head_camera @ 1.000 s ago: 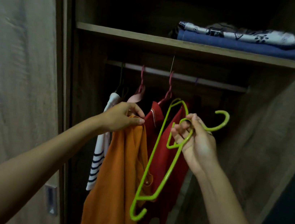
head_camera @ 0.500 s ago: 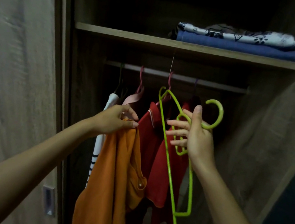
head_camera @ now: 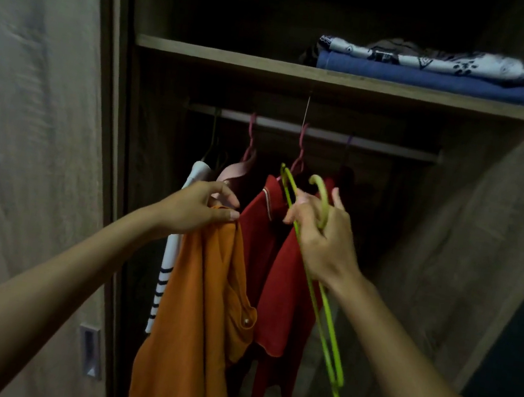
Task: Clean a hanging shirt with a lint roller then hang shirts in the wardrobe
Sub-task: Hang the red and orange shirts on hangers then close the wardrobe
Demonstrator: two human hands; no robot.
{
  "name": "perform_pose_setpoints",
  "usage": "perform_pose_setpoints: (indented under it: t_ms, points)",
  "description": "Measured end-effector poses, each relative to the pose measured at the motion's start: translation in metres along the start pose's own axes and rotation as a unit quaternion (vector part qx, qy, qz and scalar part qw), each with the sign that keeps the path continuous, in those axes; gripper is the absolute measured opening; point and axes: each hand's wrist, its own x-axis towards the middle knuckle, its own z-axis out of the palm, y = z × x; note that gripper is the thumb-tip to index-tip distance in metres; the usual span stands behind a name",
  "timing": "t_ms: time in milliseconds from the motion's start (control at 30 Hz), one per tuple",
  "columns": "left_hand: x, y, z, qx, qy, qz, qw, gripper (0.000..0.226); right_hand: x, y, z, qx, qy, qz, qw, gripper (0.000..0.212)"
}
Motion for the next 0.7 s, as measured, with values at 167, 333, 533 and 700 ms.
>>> perform_pose_setpoints:
  t_ms: [167,333,533,700]
  points:
    - [-0.008,-0.004,-0.005,0.01,0.008,-0.012,1.0,0.024,0.007,-0.002,-0.004,-0.016,-0.047,-0.038,0.998,0.041]
    - [-0.016,-0.002,-0.009,0.019,0.008,-0.019,1.0,0.025,0.002,-0.004,-0.001,-0.044,-0.086,-0.07,0.993,0.052]
    - [-0.023,-0.004,-0.015,-0.025,0.021,-0.024,0.999,0.023,0.013,-0.002,-0.007,0.035,0.09,0.138,0.986,0.068]
    - [-0.03,-0.002,-0.021,-0.056,0.035,-0.032,0.997,0.023,0.022,0.008,-0.021,0.293,0.164,0.306,0.891,0.054]
